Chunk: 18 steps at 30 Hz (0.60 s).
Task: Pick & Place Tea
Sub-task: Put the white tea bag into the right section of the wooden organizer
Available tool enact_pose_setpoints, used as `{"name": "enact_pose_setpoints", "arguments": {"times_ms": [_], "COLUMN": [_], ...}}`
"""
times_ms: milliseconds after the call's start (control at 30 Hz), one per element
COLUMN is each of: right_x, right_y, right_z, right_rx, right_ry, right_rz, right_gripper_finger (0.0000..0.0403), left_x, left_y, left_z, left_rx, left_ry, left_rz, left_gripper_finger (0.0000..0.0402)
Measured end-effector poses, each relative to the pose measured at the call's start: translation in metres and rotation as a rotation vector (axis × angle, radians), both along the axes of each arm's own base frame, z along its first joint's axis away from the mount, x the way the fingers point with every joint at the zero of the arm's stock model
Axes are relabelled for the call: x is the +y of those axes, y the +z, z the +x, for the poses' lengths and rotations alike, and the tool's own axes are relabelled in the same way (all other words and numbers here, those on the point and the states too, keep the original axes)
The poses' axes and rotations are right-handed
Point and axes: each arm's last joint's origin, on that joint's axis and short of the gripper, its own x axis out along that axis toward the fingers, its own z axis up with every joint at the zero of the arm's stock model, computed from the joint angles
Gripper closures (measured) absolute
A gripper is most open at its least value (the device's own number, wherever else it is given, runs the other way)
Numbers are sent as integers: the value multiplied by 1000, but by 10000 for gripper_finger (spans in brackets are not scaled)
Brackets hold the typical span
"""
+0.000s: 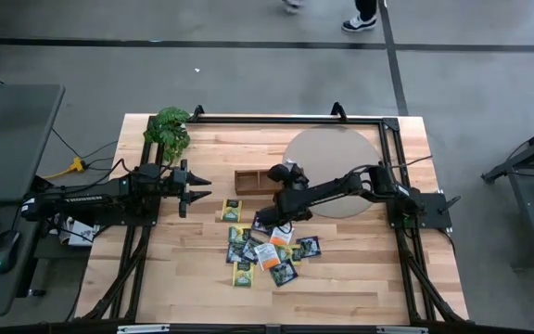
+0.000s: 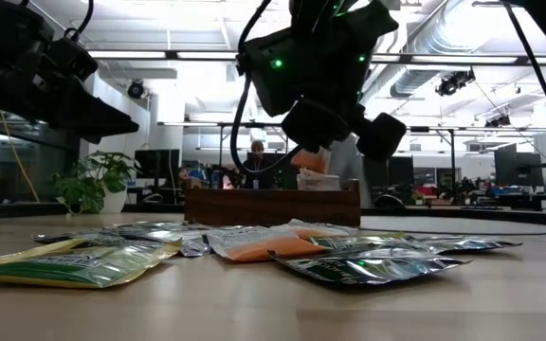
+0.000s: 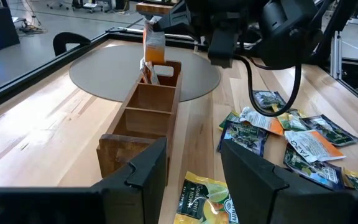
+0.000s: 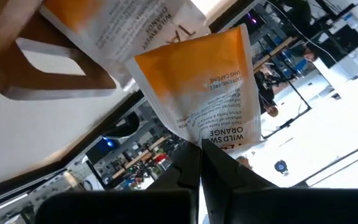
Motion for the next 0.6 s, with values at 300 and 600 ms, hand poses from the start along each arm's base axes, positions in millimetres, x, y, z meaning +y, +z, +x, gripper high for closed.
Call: {"name": "enact_pose_setpoints", "arguments": {"times_ms": [300,600], "right_x": [-1,8], "right_y": [4,-10], "right_z": [-6,-32], "right_rx": [-18,14], "right_ry": [-25,1], "right_rz": [-32,-40], "right_gripper_finger": [403,403], "left_x": [0,0], "left_y": [0,0], "left_z": [0,0], "left_rx": [0,0], "left_ry": [0,0], "left_rz": [0,0], "left_gripper_finger": [252,252]}}
